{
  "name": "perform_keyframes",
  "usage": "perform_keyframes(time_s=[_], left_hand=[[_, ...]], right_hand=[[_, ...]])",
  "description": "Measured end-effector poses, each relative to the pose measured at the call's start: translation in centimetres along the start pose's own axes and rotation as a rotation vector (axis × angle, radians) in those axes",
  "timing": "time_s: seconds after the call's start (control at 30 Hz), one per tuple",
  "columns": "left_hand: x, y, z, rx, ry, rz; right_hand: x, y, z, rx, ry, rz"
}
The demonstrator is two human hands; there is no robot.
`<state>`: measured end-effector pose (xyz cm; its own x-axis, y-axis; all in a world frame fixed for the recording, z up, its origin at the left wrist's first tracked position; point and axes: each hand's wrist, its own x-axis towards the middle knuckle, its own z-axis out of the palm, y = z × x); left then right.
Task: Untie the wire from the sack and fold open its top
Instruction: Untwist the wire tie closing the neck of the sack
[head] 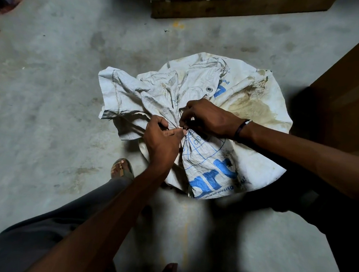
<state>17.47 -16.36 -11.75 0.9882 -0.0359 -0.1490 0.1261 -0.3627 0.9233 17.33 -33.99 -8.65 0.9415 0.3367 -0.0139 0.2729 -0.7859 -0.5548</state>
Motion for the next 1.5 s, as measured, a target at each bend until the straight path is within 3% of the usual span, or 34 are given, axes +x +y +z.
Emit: perform_keyframes(time_s=[0.23, 0.67, 1.1, 1.3, 1.5], left_hand=[[-0.2, 1.0, 0.0, 0.017, -0.078, -0.062], [-1.1, 3.0, -0.3, 0.514, -0.122, 0.169], [-1.6, 2.7, 0.4, 0.643, -0.062, 0.428], [-1.6, 3.9, 1.3, 0.89, -0.074, 0.501], [-1.0, 4.8, 2.0, 0.794, -0.205, 0.387]], right_hand=[[-0.4, 0.3, -0.2, 0.056, 0.02, 0.032], [-0.9, 0.9, -0.2, 0.531, 0.218, 0.573], [-1.7, 1.3, -0.8, 0.548, 0.078, 0.502], [-2.7, 1.5, -2.4, 0.578, 0.089, 0.485], [-3.5, 1.6, -3.6, 0.552, 0.118, 0.435]])
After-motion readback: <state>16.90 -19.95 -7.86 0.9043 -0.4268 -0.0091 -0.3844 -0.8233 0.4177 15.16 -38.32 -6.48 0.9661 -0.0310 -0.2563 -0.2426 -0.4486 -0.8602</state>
